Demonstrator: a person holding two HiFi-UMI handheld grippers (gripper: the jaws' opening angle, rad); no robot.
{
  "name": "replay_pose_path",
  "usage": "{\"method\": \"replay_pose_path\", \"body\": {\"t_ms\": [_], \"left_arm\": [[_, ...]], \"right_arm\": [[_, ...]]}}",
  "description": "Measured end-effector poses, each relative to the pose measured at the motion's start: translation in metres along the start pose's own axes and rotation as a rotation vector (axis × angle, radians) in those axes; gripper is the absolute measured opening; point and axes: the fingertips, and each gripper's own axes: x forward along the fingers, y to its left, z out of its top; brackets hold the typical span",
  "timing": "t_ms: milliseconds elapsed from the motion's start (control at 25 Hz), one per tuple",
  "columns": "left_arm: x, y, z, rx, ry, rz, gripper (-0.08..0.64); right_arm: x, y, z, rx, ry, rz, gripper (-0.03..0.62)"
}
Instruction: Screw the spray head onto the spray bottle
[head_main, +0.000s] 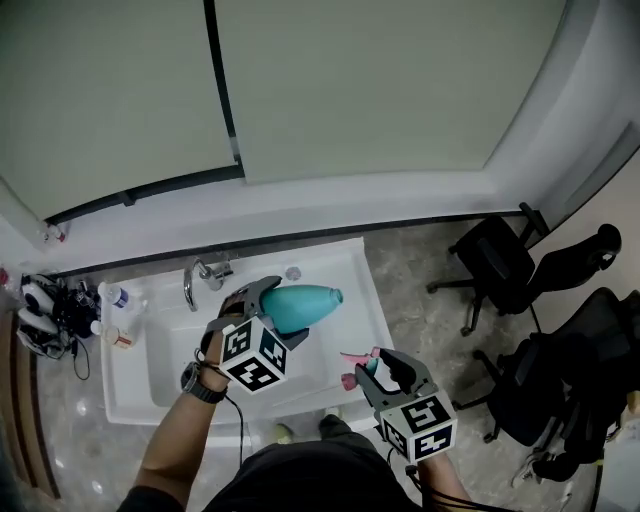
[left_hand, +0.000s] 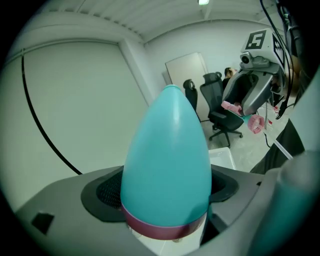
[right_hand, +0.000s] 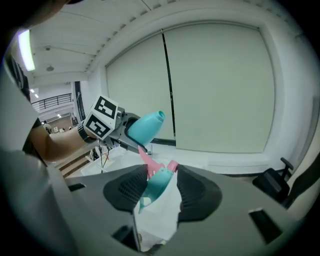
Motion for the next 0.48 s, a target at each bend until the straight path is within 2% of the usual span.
{"method": "replay_pose_path", "body": {"t_ms": [200, 480], "left_arm": [[-0.045, -0.002, 0.014, -0.021, -0.075, 0.047, 0.434], [-0.065, -0.008, 0.006, -0.055, -0.106, 0.065, 0.434]], "right_arm": [[-0.036, 0.012, 0.037, -0.076, -0.088, -0.023, 0.185], [-0.050, 0.018, 0.054, -0.125, -0.126, -0.046, 0.186]]}}
